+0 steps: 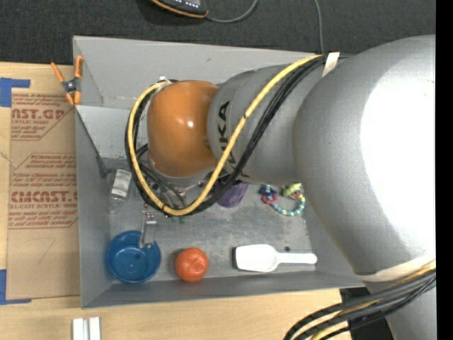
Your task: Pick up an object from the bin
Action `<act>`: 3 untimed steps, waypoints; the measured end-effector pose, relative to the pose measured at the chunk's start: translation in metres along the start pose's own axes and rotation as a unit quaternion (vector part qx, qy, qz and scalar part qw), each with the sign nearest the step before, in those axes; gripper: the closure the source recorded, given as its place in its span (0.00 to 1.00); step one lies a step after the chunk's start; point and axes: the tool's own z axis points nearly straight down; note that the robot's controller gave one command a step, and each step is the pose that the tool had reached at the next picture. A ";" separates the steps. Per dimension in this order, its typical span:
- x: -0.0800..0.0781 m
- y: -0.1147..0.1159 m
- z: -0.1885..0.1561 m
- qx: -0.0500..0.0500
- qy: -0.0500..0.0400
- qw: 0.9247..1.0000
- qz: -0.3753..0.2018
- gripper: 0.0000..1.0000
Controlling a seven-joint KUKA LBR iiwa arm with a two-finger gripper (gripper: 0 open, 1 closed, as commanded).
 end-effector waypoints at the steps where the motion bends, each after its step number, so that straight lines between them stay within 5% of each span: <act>1: 0.038 0.028 0.062 0.000 0.006 0.994 -0.112 0.00; 2: 0.050 0.027 0.019 -0.001 -0.001 0.961 -0.278 0.00; 3: 0.039 0.029 0.064 0.000 0.005 0.994 -0.112 0.00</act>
Offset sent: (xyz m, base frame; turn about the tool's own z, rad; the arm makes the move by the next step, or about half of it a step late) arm -0.0501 0.0264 -0.0198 -0.5612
